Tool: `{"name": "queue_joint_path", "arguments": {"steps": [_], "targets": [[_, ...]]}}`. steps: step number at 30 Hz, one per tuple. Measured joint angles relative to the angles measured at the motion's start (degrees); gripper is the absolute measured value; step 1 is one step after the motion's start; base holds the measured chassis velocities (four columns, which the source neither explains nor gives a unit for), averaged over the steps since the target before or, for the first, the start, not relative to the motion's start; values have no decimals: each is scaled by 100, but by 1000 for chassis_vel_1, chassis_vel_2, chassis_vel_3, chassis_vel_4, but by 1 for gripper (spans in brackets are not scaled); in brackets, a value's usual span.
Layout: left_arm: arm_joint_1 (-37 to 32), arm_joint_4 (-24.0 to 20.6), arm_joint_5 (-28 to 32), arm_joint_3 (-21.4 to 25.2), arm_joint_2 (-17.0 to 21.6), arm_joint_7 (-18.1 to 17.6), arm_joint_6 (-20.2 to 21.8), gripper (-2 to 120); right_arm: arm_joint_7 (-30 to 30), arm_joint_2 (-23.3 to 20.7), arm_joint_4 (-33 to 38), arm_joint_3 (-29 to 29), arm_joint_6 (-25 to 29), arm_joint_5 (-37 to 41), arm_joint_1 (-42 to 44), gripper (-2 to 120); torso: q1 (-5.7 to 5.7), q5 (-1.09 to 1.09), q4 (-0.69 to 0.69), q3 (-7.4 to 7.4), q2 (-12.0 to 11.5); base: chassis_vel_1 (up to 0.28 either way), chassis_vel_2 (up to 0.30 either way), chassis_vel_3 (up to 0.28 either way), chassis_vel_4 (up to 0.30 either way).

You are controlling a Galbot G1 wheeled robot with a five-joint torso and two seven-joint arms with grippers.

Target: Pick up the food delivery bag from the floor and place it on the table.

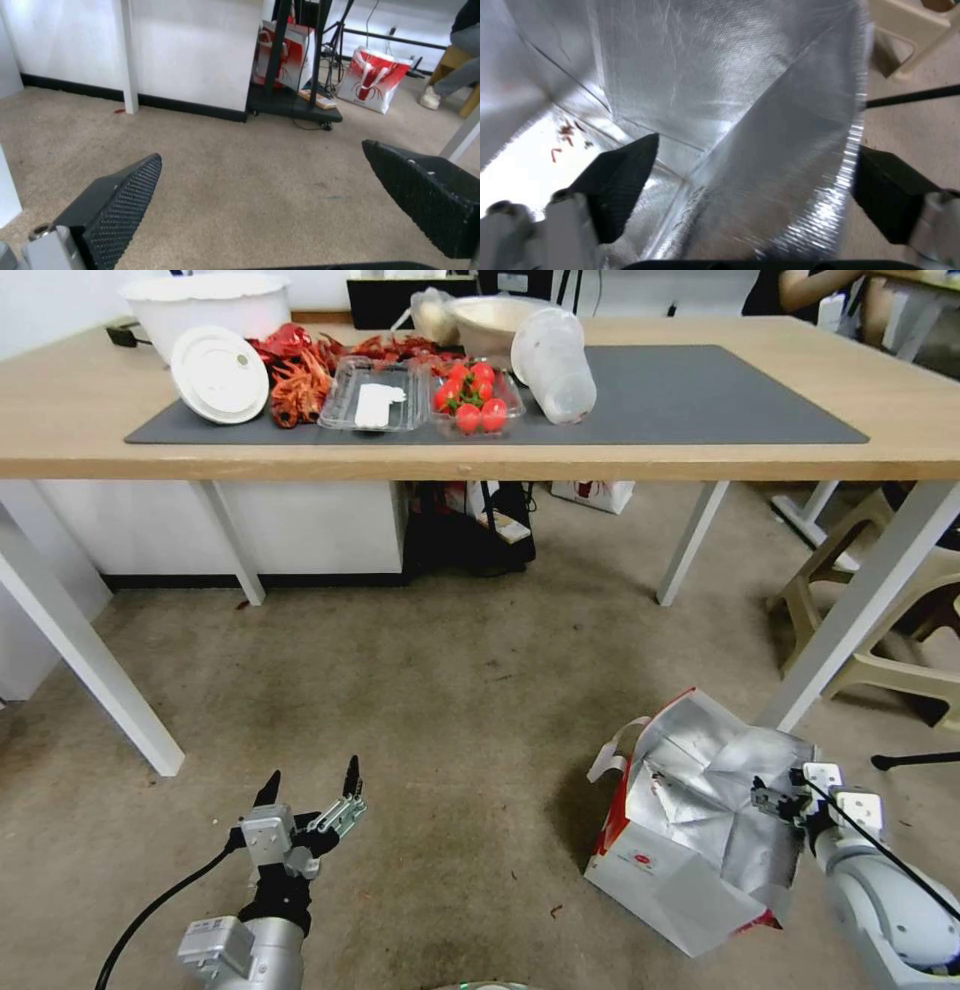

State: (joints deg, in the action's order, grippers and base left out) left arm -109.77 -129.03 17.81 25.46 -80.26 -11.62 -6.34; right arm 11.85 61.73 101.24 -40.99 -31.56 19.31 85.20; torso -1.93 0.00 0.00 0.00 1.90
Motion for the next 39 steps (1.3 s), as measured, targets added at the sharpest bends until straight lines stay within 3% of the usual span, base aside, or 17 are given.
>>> {"name": "queue_joint_path", "arguments": {"steps": [12, 14, 18, 20, 22, 24, 30, 34, 39], "targets": [[14, 54, -23, -7, -68, -20, -60, 100, -160, 12, -89, -4, 141, 52, 6, 49, 0, 0, 0, 0, 1, 0, 0, 0, 0], [27, 64, -23, 1, -71, -38, -62, 100, -194, -9, -98, -4, 211, 74, -6, 36, 0, 0, 0, 0, 2, 0, 0, 0, 0], [29, 64, -4, 7, -71, -45, -63, 100, -228, -38, -116, -2, 263, 76, -12, 26, 0, 0, 0, 0, 2, 0, 0, 0, 0], [31, 65, 23, 23, -77, -55, -62, 100, -257, -75, -118, 1, 272, 127, -18, 15, 0, 0, 0, 0, 2, 0, 0, 0, 0], [32, 64, 26, 26, -78, -57, -62, 100, -258, -80, -118, 1, 271, 135, -20, 13, 0, 0, 0, 0, 2, 0, 0, 0, 0], [34, 71, 32, 36, -88, -75, -61, 100, -296, -132, -126, 6, 284, 194, -56, 0, 0, 0, 0, 0, 2, 0, 0, 0, 0], [28, 40, 93, 41, -89, -52, 33, 100, -753, -284, -48, -38, 541, 454, -16, 0, -1, 1, 0, 0, 2, 0, 0, 0, 0], [46, 25, 120, 69, -80, -50, 74, 100, -1383, -602, 139, -111, 956, 540, 113, 0, -1, 1, -1, 0, 2, 0, 0, 0, 0], [80, 33, 144, 116, -78, -62, 64, 100, -2613, -1179, 365, -228, 1711, 562, 203, 0, 0, -1, 0, 0, 3, 0, 0, 0, 0]]}}
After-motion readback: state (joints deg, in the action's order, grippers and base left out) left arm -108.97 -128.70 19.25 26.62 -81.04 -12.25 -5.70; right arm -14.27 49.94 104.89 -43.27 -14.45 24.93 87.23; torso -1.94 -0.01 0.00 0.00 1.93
